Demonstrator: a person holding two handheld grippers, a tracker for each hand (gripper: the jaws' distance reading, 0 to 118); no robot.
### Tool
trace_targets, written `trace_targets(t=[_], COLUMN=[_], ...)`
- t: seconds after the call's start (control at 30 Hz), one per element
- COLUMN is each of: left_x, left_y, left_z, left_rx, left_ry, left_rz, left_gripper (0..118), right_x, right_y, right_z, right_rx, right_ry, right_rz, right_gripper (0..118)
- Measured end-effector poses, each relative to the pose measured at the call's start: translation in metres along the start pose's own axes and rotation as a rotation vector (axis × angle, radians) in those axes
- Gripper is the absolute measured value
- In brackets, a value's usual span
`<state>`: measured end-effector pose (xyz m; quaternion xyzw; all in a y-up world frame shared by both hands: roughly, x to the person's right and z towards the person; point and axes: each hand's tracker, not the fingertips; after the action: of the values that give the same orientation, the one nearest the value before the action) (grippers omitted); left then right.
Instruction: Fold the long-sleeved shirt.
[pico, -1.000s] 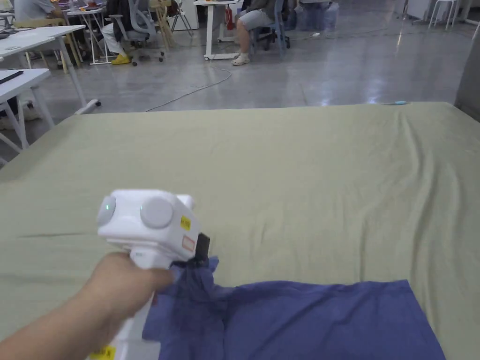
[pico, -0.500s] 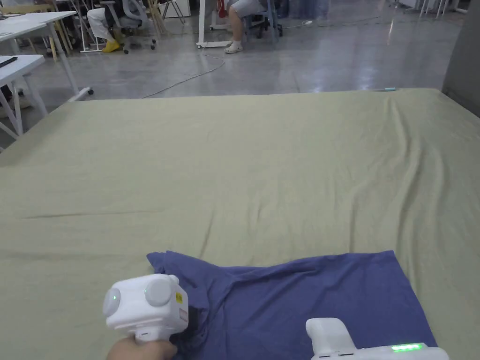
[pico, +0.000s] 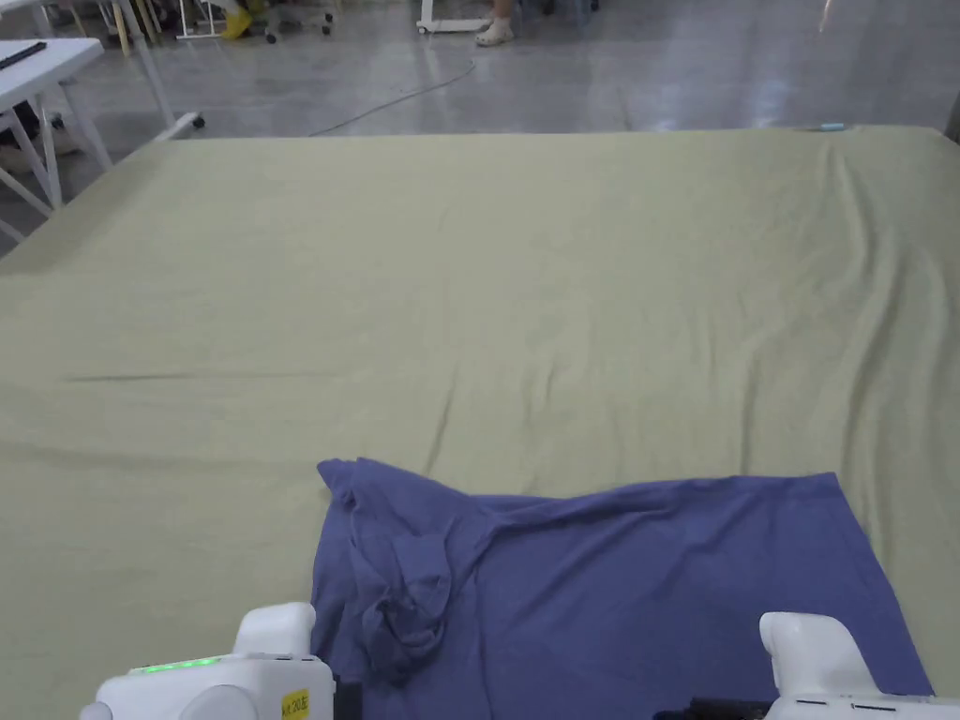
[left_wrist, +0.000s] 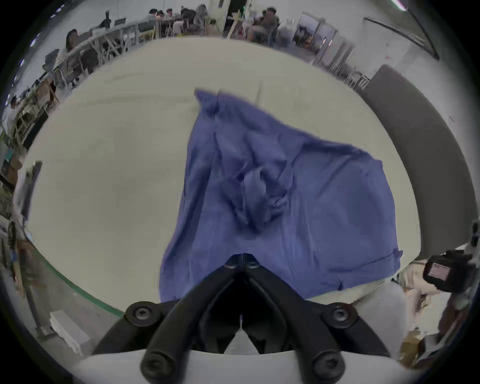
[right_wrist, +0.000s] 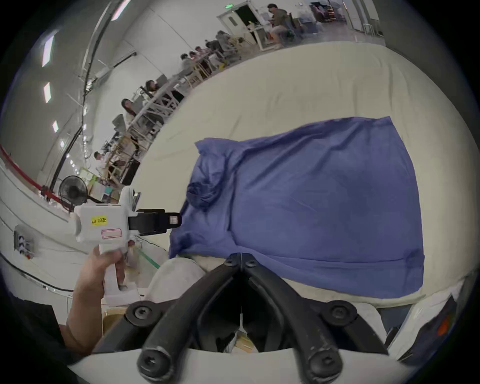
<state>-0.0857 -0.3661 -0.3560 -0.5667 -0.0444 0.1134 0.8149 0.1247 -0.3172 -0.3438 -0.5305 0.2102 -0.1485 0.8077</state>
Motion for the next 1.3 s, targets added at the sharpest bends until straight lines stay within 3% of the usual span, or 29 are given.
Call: trace_targets(t=[0.13, 0.17, 0.2, 0.23, 0.27, 0.33, 0.43, 0.5, 0.57, 0.63, 0.67, 0.7, 0.73, 0.77, 0.8, 0.83, 0.87, 0.93, 0.97, 1.13, 1.23, 1.3], left_x=[0.000, 0.001, 0.002, -0.002, -0.003, -0.010, -0.020, -0.012, -0.012, -0.016, -0.016, -0.015, -0.014, -0.015, -0.017, -0.021, -0.020, -0.020, -0.020, -0.013, -0.015, -0.017], left_y=[0.067, 0.079, 0.096, 0.127, 0.161, 0.215, 0.264, 0.261, 0.251, 0.244, 0.251, 0.252, 0.248, 0.242, 0.239, 0.238, 0.240, 0.242, 0.236, 0.225, 0.223, 0.221], left_z=[0.000, -0.007, -0.015, -0.022, -0.019, -0.039, -0.094, -0.123, -0.152, -0.153, -0.145, -0.136, -0.128, -0.122, -0.118, -0.107, -0.088, -0.086, -0.085, -0.074, -0.077, -0.078], left_rx=[0.133, 0.185, 0.252, 0.202, 0.300, 0.196, 0.107, 0.022, -0.056, -0.039, -0.062, -0.060, -0.007, 0.017, 0.012, 0.013, 0.013, 0.014, 0.028, 0.027, 0.017, 0.006], left_ry=[-0.016, 0.016, 0.019, 0.019, 0.013, 0.014, 0.059, 0.086, 0.159, 0.132, 0.123, 0.118, 0.112, 0.110, 0.134, 0.101, -0.002, 0.033, 0.058, 0.028, 0.034, 0.036], left_rz=[0.082, 0.048, 0.010, 0.020, 0.063, 0.148, 0.129, 0.103, 0.031, -0.004, 0.028, 0.033, 0.003, -0.025, -0.040, -0.041, -0.024, -0.034, -0.080, -0.128, -0.131, -0.129], left_gripper=[0, 26, 75, 118, 117, 117, 117, 114, 92, 91, 83, 66, 33, 17, 13, 13, 13, 13, 13, 13, 12, 12], right_x=[0.011, 0.013, 0.013, 0.016, 0.019, 0.024, 0.035, 0.042, 0.050, 0.056, 0.060, 0.064, 0.070, 0.077, 0.085, 0.097, 0.107, 0.130, 0.142, 0.193, 0.216, 0.223], right_y=[0.010, 0.012, 0.015, 0.018, 0.020, 0.025, 0.032, 0.036, 0.041, 0.048, 0.052, 0.059, 0.068, 0.081, 0.097, 0.119, 0.138, 0.185, 0.201, 0.262, 0.258, 0.254], right_z=[-0.007, -0.008, -0.008, -0.009, -0.011, -0.014, -0.017, -0.017, -0.018, -0.019, -0.020, -0.020, -0.020, -0.019, -0.019, -0.019, -0.021, -0.037, -0.037, -0.098, -0.120, -0.127], right_rx=[-0.009, -0.008, -0.004, -0.002, 0.000, 0.001, 0.001, 0.002, -0.007, -0.015, -0.015, -0.016, -0.017, -0.019, -0.013, 0.010, 0.026, 0.015, 0.063, -0.187, -0.196, -0.169], right_ry=[-0.011, -0.014, -0.017, -0.021, -0.025, -0.033, -0.055, -0.070, -0.083, -0.109, -0.125, -0.141, -0.159, -0.174, -0.191, -0.210, -0.256, -0.377, -0.376, -0.495, -0.492, -0.469], right_rz=[-0.036, -0.041, -0.047, -0.058, -0.069, -0.089, -0.124, -0.147, -0.162, -0.168, -0.161, -0.153, -0.157, -0.167, -0.180, -0.192, -0.191, -0.216, -0.196, -0.260, -0.388, -0.432], right_gripper=[0, 0, 0, 0, 0, 0, 0, 0, 0, 0, 0, 0, 0, 0, 22, 77, 115, 116, 116, 116, 104, 98])
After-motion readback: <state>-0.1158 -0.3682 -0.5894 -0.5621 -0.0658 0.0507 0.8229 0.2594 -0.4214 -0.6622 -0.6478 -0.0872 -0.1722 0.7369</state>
